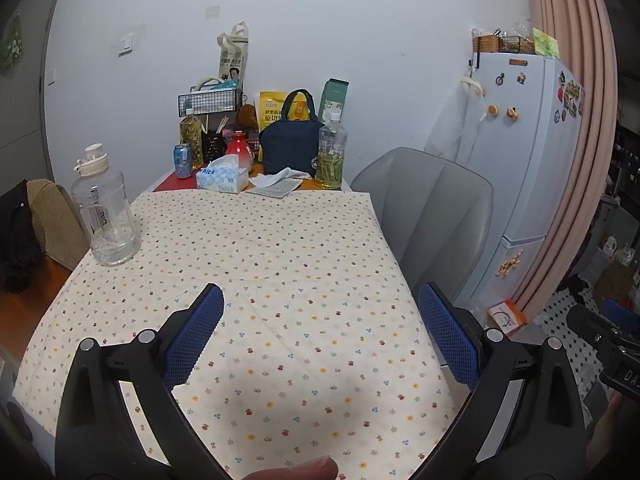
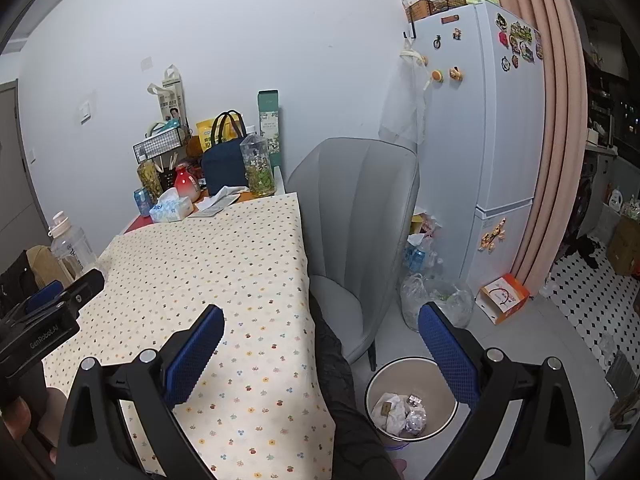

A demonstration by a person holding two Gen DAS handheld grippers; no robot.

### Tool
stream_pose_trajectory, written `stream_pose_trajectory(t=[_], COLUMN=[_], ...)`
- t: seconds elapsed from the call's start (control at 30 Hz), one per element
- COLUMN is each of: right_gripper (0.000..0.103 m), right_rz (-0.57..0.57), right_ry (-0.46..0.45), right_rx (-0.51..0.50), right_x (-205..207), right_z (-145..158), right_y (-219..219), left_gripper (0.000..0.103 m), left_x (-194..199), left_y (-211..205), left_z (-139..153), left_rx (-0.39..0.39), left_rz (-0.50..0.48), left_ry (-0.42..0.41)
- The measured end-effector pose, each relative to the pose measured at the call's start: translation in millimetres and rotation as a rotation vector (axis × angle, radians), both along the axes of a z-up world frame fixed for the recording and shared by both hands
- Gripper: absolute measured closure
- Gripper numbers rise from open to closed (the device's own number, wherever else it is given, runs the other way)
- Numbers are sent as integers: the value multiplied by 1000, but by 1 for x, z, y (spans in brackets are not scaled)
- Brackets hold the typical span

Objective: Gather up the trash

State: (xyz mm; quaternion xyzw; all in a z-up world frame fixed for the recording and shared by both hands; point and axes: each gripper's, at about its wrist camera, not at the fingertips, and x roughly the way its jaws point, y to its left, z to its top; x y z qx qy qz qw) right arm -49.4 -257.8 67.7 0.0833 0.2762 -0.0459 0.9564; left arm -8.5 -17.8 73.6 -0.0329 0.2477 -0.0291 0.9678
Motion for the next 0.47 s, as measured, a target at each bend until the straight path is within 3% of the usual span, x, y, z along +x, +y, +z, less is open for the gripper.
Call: stream_pose_trajectory(t=[0.47], right_gripper=[8], right_rz=[11], right_ry=[22], right_rx=[-1], right_x=[7], right_z=[-5], right_y=[2], left_gripper=[6], left_x=[7], left_y=[7], left_z=[-8], left_rx=[-7], left_rz=[9], left_ry=[15])
